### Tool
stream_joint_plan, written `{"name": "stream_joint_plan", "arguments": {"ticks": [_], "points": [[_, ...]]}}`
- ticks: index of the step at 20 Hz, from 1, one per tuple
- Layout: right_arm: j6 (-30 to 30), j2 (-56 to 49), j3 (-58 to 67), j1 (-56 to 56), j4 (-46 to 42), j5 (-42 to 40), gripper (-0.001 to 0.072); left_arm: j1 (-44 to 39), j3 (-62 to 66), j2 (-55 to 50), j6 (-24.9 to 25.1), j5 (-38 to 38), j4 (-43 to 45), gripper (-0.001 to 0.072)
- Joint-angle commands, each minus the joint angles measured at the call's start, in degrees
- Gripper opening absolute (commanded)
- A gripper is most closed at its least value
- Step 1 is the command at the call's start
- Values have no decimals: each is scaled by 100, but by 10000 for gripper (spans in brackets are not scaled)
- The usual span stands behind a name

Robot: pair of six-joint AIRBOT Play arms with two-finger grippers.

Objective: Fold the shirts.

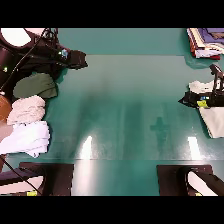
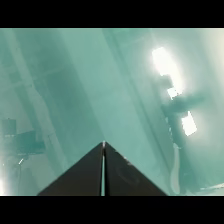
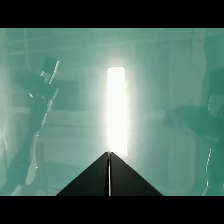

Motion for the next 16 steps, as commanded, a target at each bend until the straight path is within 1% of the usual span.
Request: {"name": "stream_joint_plan", "arguments": {"ticks": [1, 11, 13, 15, 16], "points": [[0, -4, -2, 7, 4, -13, 20, -2, 2, -2, 0, 2, 0, 28], [2, -4, -4, 7, 13, -4, 20, -2, 2, -2, 0, 2, 0, 28], [2, -4, -4, 7, 13, -7, 20, -2, 2, -2, -42, 7, -120, 28], [2, -4, -4, 7, 13, -9, 20, -2, 2, -9, 52, 238, -55, 30], [2, -4, -4, 7, 13, -9, 20, -2, 2, -9, 269, 420, 136, 164]]}}
